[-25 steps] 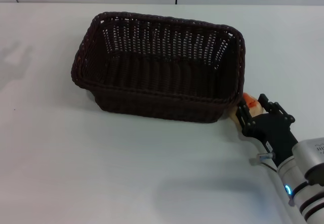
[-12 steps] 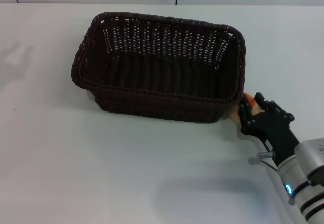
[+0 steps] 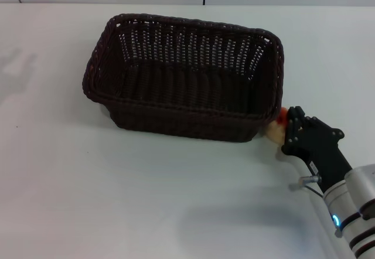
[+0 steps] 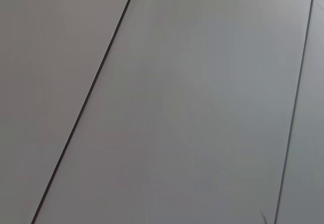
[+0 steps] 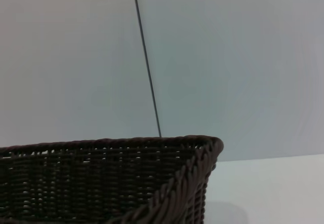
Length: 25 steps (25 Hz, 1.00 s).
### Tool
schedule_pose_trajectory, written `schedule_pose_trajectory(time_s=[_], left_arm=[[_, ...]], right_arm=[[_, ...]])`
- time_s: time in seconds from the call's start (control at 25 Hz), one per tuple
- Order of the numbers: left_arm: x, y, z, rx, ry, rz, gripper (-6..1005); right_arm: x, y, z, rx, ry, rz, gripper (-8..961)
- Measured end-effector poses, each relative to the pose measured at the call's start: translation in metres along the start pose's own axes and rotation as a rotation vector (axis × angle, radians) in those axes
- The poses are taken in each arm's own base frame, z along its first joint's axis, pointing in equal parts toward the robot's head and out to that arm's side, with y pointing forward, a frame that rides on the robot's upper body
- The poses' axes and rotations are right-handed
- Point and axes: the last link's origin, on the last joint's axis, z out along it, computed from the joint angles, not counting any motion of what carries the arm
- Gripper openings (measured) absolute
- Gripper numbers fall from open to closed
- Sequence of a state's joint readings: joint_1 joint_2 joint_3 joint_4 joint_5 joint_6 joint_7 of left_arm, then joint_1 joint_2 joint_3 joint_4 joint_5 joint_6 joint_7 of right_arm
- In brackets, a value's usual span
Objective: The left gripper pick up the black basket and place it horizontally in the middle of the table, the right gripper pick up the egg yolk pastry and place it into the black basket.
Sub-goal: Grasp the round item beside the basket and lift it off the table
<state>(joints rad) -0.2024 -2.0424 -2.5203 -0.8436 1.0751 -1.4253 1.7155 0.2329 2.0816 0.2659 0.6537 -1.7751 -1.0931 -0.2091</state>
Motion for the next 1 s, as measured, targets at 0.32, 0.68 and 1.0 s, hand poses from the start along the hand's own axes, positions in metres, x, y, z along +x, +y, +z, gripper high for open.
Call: schedule_pose_trajectory(time_s=[0.32, 0.68, 1.0], left_arm=[[-0.0005, -0.0007, -0.0014, 0.004, -0.002, -0.002, 354], [0.0001, 0.0010, -0.0040, -0.009, -0.003, 0.006, 349], [0.0016, -0.0012, -0.0097, 0.007, 0.005, 0.001, 327]], right_arm=[[-0.0029, -0.0007, -0.0049, 0.005, -0.032, 0.004, 117], [0.0002, -0.0007, -0.0050, -0.002, -0.012, 0.002, 425], [0.0033, -0.0007, -0.0024, -0.002, 0.016, 0.005, 528]])
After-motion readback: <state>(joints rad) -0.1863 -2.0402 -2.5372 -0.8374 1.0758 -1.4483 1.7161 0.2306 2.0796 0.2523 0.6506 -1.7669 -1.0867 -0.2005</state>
